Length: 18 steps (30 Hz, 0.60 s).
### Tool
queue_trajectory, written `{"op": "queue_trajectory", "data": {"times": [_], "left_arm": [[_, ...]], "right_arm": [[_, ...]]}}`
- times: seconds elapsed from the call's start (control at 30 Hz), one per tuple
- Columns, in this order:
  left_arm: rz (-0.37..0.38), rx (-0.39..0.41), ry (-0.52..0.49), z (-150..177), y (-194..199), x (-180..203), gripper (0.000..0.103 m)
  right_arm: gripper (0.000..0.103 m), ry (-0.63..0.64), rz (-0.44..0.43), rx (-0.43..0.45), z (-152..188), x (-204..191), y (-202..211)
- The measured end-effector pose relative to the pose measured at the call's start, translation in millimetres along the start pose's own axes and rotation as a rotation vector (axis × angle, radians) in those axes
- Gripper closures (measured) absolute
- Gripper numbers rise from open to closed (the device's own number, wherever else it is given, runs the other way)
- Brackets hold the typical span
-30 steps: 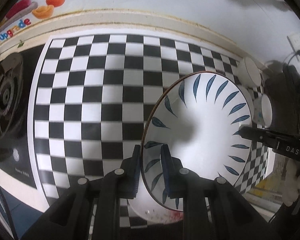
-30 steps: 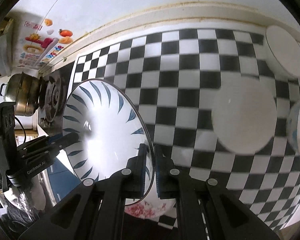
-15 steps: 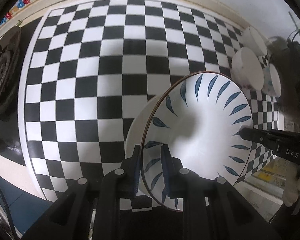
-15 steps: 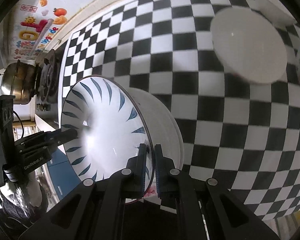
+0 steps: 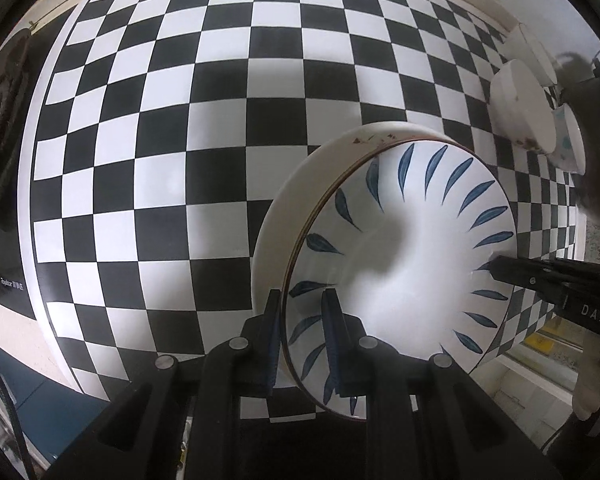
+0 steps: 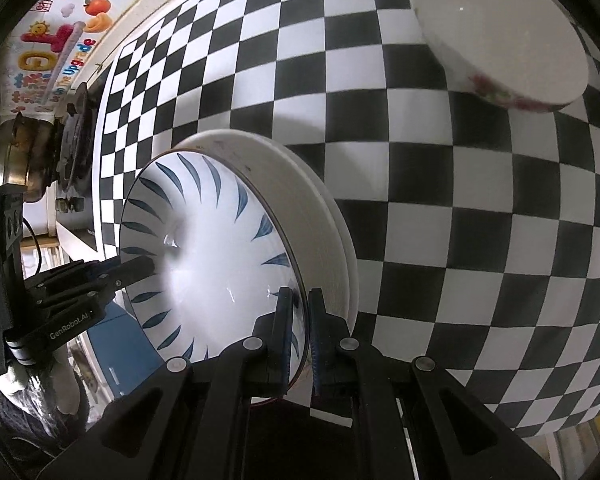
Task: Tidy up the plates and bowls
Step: 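Carry the blue-striped plate with both tools and lower it onto the white plate stack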
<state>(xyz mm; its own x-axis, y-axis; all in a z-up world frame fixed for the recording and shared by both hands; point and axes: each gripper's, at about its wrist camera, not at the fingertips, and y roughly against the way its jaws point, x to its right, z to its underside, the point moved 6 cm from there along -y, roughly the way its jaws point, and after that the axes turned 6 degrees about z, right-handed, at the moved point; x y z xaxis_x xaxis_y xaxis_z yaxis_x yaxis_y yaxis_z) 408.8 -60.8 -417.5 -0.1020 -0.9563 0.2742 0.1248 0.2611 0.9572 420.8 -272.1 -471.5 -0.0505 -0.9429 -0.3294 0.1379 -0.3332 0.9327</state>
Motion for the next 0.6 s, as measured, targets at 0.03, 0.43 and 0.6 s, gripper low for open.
{"op": "queue_trajectory", "data": {"times": [0.03, 0.43, 0.6], "left_arm": [[0.0, -0.003, 0.003, 0, -1, 0, 0.087], [-0.027, -0.022, -0.008, 0, -18, 5, 0.085], [-0.045, -0.016, -0.013, 2, -21, 9, 0.085]], "right_arm": [[0.094, 0.0, 0.002, -0.003, -2, -4, -3], [0.093, 0.015, 0.064, -0.001, -4, -12, -15], [0.092, 0.019, 0.108, 0.019, -5, -15, -16]]}}
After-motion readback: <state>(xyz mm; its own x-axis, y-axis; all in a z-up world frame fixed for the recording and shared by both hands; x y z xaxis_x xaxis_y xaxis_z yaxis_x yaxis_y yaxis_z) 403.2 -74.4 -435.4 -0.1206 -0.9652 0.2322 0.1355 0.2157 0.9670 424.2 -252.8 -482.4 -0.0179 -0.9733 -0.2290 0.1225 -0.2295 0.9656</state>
